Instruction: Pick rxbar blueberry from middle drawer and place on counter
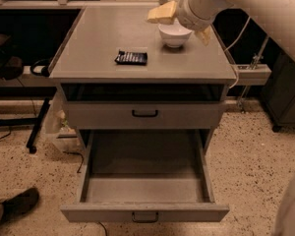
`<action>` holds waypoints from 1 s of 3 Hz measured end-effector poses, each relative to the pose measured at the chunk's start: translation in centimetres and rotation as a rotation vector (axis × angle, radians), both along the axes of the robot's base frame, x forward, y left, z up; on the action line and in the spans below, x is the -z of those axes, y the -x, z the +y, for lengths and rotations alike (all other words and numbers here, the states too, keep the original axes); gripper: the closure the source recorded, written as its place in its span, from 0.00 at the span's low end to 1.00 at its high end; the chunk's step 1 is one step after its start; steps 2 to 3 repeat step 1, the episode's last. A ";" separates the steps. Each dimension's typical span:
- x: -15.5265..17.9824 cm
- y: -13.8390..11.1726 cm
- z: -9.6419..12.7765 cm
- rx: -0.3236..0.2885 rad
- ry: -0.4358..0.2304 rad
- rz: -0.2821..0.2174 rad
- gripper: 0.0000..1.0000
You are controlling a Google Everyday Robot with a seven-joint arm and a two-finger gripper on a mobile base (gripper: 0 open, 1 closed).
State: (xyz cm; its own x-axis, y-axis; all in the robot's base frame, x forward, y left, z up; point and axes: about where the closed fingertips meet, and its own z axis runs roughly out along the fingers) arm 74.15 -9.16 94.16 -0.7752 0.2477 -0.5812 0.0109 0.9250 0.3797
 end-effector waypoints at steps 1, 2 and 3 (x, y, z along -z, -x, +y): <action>-0.4 0.3 -0.3 0.002 -0.002 -0.007 0.00; -0.4 0.3 -0.3 0.002 -0.002 -0.007 0.00; -0.4 0.3 -0.3 0.002 -0.002 -0.007 0.00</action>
Offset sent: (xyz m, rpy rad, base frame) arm 0.0000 0.0000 0.0000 0.0000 0.0000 0.0000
